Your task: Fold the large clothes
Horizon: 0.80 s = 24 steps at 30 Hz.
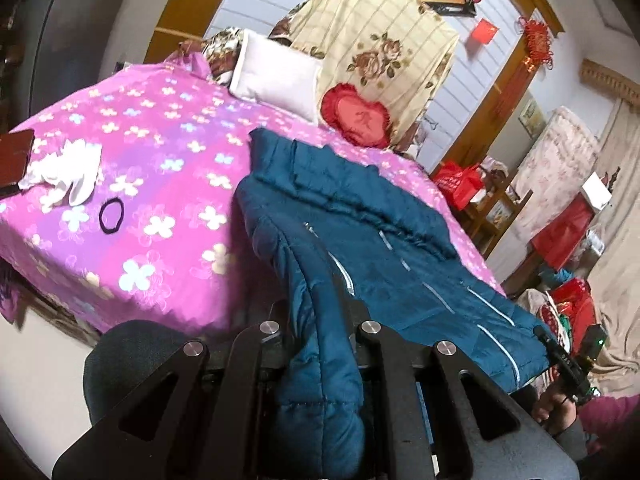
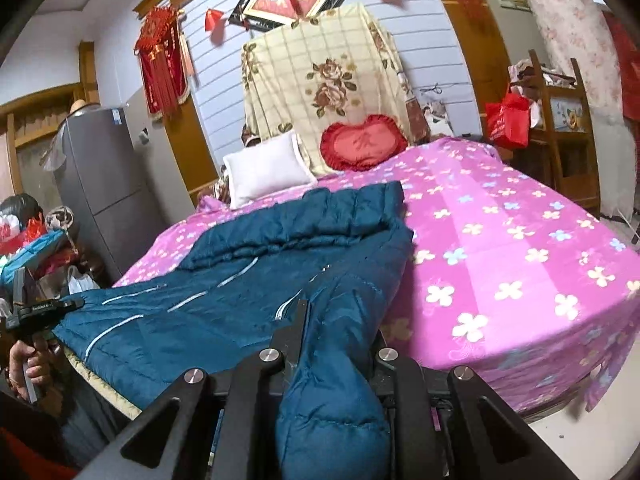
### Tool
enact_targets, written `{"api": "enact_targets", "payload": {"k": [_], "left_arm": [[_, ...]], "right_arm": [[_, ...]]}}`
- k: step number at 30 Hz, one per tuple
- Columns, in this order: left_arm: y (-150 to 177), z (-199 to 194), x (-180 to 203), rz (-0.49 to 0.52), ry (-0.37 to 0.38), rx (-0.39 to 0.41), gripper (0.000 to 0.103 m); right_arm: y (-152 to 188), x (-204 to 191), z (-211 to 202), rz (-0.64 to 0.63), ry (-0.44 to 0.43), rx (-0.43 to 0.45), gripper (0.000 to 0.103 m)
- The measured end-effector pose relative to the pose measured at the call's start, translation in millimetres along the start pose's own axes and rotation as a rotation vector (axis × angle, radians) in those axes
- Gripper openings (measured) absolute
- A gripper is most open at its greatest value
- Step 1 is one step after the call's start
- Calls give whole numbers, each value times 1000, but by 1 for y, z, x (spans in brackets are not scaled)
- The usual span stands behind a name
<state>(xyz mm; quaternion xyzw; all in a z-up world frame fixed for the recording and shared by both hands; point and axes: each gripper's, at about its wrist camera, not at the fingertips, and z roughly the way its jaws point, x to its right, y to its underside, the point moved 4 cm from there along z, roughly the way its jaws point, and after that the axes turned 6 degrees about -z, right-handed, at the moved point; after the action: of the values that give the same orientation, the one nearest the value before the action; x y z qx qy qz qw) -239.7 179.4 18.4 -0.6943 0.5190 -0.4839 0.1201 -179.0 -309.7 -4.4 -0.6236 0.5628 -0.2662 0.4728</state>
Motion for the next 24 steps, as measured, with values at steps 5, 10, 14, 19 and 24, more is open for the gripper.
{"api": "enact_targets", "payload": {"k": [5,10,14,19,24], "left_arm": [[-1,-9,9,14,18,20,9],[-10,18,9,54,-89,-19,9],[-16,52,20,154,-254,-31,9],[-25,85,18,153,-336,-24,9],[-41,106,11,112,-320,-28,9]], "right_arm": [[-5,5,-13,3,-7,25,15],[-10,9,7,3,-10,-31,15],[-17,17,34,25,18,-90,15],[-26,23,69,5,64,-146,15],[-36,24,93,-28,83,-163,15]]}}
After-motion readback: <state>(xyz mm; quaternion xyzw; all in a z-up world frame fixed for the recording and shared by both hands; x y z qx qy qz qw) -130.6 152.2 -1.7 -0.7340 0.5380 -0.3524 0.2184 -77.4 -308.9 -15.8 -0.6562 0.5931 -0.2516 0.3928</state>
